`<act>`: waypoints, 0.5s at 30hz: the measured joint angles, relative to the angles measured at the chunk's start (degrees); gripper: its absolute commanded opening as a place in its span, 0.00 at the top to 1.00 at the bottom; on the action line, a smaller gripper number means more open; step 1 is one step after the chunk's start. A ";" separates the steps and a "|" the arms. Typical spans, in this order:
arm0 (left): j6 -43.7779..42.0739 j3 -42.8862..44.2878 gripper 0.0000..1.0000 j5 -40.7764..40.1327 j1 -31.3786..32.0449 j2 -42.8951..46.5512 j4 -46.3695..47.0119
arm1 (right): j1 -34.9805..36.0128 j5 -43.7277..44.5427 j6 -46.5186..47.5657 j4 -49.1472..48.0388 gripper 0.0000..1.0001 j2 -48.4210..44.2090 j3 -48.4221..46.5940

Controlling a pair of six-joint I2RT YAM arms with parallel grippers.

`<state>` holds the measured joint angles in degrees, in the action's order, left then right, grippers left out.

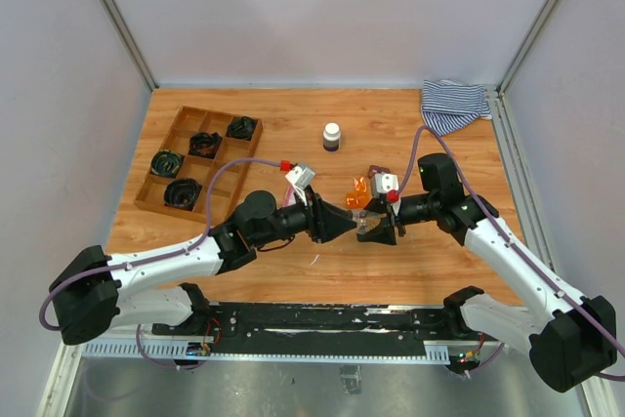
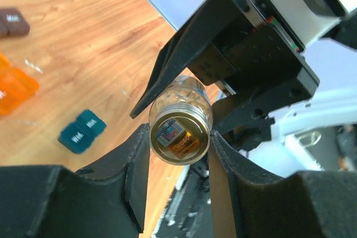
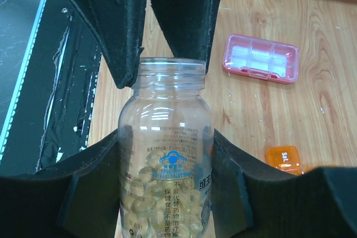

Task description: Sort the pills into containers

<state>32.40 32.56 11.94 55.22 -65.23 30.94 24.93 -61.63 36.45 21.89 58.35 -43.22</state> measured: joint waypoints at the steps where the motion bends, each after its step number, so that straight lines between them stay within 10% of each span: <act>1: 2.67 0.00 1.00 -2.27 0.74 0.07 -0.66 | 0.00 0.22 0.04 0.09 0.99 0.00 0.00; 7: 13.49 1.36 0.93 -9.20 2.45 0.13 -4.92 | -0.31 1.20 0.33 0.28 0.99 0.11 0.00; 11: 16.57 1.92 0.47 -10.51 2.71 0.13 -6.43 | -0.48 1.20 0.63 0.22 1.00 0.11 0.00; 15: 18.23 2.16 0.23 -11.47 2.71 0.13 -6.91 | -0.52 0.39 1.05 0.26 0.99 0.09 0.00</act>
<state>50.63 34.72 0.47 57.93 -65.10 24.03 24.40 -61.23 37.50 22.15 58.43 -43.22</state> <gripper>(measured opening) 0.646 0.536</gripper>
